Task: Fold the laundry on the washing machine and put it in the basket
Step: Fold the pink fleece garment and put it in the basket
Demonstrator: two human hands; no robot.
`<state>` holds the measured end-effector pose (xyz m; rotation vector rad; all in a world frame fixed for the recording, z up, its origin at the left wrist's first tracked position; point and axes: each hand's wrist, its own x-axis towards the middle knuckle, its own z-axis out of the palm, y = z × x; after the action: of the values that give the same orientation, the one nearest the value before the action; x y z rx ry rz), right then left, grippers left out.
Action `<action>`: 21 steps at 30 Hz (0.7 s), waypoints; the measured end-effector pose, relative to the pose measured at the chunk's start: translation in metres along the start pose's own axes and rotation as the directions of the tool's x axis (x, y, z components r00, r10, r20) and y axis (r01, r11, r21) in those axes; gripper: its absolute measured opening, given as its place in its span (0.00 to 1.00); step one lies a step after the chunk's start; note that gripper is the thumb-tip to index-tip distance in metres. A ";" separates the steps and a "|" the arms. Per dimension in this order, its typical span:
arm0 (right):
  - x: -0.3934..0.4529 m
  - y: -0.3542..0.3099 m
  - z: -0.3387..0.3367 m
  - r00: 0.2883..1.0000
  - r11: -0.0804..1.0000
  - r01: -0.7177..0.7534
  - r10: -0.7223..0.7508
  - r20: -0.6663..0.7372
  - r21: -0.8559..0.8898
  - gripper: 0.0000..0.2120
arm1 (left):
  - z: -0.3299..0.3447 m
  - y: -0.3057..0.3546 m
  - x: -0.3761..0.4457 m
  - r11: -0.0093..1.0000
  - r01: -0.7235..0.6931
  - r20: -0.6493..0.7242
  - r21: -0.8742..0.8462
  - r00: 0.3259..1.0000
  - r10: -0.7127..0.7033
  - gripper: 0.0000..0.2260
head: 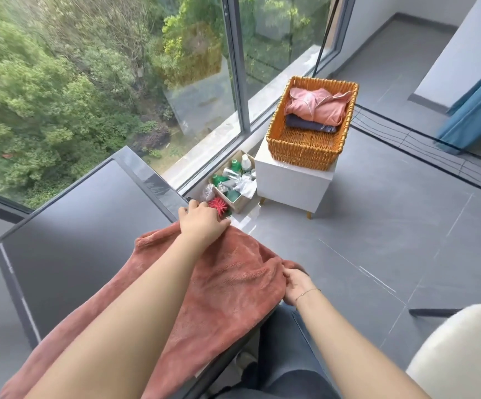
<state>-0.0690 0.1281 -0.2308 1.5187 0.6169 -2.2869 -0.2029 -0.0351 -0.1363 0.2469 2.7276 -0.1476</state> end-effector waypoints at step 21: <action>0.015 -0.019 -0.020 0.964 0.963 -0.261 0.264 -0.035 0.064 0.13 | 0.021 0.023 -0.005 0.997 -0.071 -0.236 -0.007 0.969 0.068 0.17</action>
<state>-0.0685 0.1545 -0.2484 1.5765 0.3378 -2.0918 -0.1860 -0.0164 -0.1546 0.3773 2.9492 -0.0813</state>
